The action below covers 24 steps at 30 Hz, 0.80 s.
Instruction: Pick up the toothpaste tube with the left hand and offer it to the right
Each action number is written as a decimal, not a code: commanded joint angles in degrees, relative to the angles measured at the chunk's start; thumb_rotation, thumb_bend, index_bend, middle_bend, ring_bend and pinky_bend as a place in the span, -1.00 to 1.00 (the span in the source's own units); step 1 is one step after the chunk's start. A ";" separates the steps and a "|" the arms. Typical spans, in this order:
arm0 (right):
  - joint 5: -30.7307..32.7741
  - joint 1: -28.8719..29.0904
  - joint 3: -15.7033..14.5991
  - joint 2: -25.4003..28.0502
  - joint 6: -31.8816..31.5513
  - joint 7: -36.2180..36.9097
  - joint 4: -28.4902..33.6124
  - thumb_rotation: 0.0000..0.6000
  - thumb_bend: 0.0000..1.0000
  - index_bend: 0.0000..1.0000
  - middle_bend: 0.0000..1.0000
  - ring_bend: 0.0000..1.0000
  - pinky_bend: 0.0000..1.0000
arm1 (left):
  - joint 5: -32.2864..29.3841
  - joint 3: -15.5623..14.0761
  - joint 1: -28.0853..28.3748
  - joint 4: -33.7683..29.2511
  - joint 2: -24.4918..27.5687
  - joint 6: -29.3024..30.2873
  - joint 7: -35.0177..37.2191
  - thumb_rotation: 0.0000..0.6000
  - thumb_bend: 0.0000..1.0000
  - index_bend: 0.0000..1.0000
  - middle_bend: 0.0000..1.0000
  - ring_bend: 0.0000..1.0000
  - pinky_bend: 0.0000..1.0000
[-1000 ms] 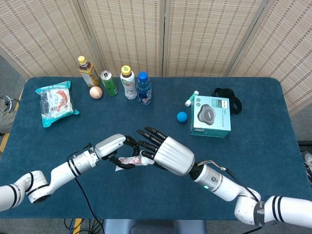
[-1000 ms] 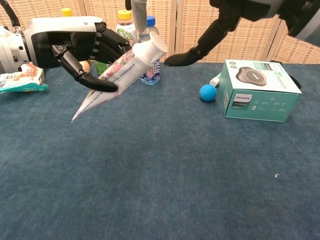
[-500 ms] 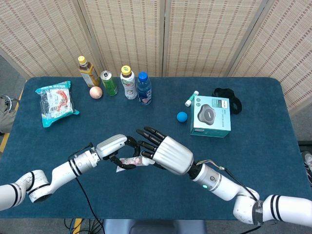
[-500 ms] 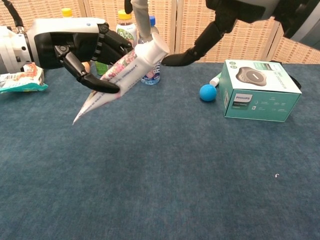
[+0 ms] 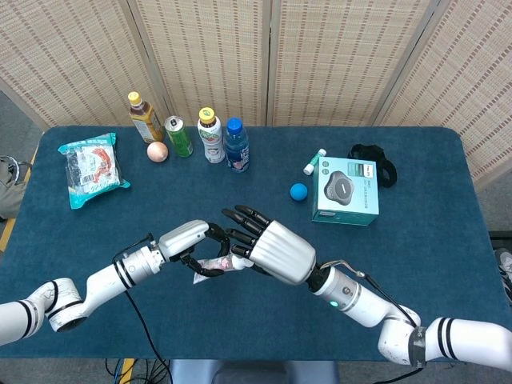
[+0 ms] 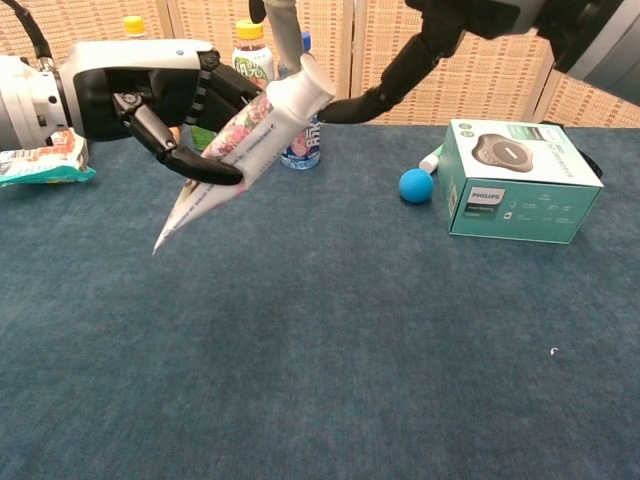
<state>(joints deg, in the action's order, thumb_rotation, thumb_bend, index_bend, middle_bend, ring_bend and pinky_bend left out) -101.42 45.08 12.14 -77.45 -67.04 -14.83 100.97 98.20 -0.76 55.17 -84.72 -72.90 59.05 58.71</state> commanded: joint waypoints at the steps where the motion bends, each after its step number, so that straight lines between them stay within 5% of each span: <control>1: 0.01 0.01 0.00 -0.34 -0.50 0.03 -0.30 1.00 -0.76 0.35 -0.24 -0.84 -0.67 | 0.05 -0.22 0.05 0.22 -0.13 0.09 0.95 1.00 -0.33 0.29 0.34 -0.15 -0.38; 24: -0.01 -0.48 0.81 -4.91 -6.13 -1.73 -3.24 1.00 -0.67 0.39 -0.22 -0.82 -0.67 | 0.46 -0.81 1.04 1.27 0.28 1.28 10.39 1.00 -0.32 0.31 0.37 -0.12 -0.36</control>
<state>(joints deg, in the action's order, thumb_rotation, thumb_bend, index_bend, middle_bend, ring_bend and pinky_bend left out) -101.48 44.66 12.87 -82.23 -73.05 -16.45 97.83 98.65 -1.47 56.04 -83.51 -72.87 60.12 67.56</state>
